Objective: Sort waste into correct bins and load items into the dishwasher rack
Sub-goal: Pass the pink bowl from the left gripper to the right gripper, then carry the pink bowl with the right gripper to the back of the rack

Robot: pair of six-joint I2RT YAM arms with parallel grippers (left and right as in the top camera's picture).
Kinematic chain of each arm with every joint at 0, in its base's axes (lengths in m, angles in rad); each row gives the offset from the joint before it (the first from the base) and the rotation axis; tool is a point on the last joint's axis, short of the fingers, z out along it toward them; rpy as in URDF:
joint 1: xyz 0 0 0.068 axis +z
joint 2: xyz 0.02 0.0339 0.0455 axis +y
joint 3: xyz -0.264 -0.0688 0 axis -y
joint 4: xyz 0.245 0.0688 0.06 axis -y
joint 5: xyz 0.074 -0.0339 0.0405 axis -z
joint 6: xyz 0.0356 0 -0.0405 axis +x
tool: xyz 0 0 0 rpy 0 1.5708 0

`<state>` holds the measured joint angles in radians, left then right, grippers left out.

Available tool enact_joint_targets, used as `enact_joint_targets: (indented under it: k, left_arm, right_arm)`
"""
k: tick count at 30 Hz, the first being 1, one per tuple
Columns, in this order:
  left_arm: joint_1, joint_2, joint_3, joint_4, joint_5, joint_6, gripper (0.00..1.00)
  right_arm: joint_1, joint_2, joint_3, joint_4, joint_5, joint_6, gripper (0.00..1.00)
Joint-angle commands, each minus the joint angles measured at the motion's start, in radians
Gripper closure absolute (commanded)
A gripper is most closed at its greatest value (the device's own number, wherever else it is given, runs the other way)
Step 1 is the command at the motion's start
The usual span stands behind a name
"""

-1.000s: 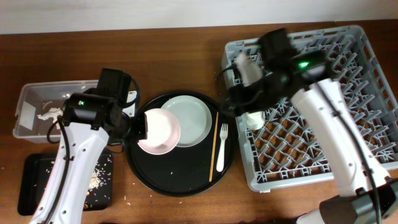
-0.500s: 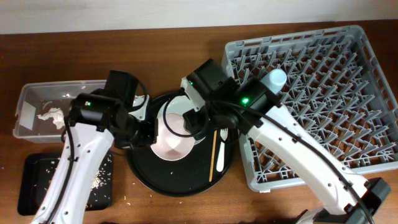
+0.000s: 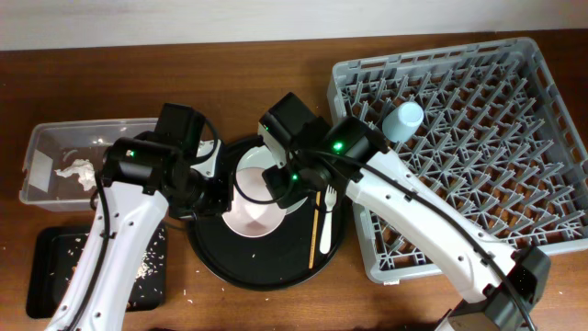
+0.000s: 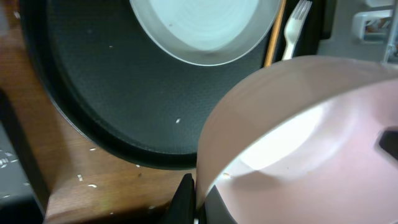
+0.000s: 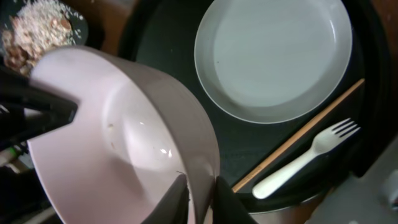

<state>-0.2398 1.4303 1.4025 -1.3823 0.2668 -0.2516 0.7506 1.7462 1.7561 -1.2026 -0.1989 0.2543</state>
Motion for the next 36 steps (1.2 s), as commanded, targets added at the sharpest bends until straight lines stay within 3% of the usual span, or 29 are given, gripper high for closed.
enact_joint_targets:
  k: [1, 4, 6, 7, 16, 19, 23, 29, 32, 36]
  left_arm:
    - [-0.002, -0.01, 0.01, 0.005, -0.004, -0.002, 1.0]
    - [-0.002, -0.01, 0.01, 0.005, -0.004, -0.002, 0.99]
    - [-0.002, -0.01, 0.01, 0.005, -0.004, -0.001, 0.6]
    - [-0.001, -0.01, 0.011, 0.005, -0.004, 0.002, 0.55]
    - [0.186, -0.012, 0.232, -0.002, 0.0, 0.044, 0.42]
    - [0.206, -0.011, 0.252, 0.042, -0.001, 0.043, 0.01]
    - [0.206, -0.011, 0.252, 0.042, -0.001, 0.043, 0.01]
    - [0.206, -0.011, 0.252, 0.042, -0.001, 0.043, 0.01]
    - [0.206, -0.011, 0.252, 0.042, -0.001, 0.043, 0.01]
    - [0.206, -0.011, 0.252, 0.042, -0.001, 0.043, 0.01]
  right_arm:
    - [0.007, 0.013, 0.011, 0.005, -0.002, -0.002, 0.96]
    - [0.006, 0.013, 0.011, 0.003, 0.019, -0.002, 0.96]
    - [0.006, 0.013, 0.011, 0.003, 0.052, -0.002, 0.96]
    - [0.006, 0.013, 0.011, 0.003, 0.072, -0.002, 0.96]
    - [-0.108, 0.013, 0.011, 0.014, 0.309, 0.004, 0.96]
    - [-0.205, 0.012, 0.011, 0.015, 0.622, -0.075, 0.96]
    - [-0.312, 0.012, 0.011, 0.048, 0.87, -0.136, 0.96]
    - [-0.487, 0.013, 0.011, 0.229, 0.975, -0.448, 0.96]
    - [-0.645, 0.013, 0.011, 0.45, 0.975, -0.622, 0.96]
    - [-0.82, 0.045, 0.011, 0.657, 1.004, -0.693, 0.96]
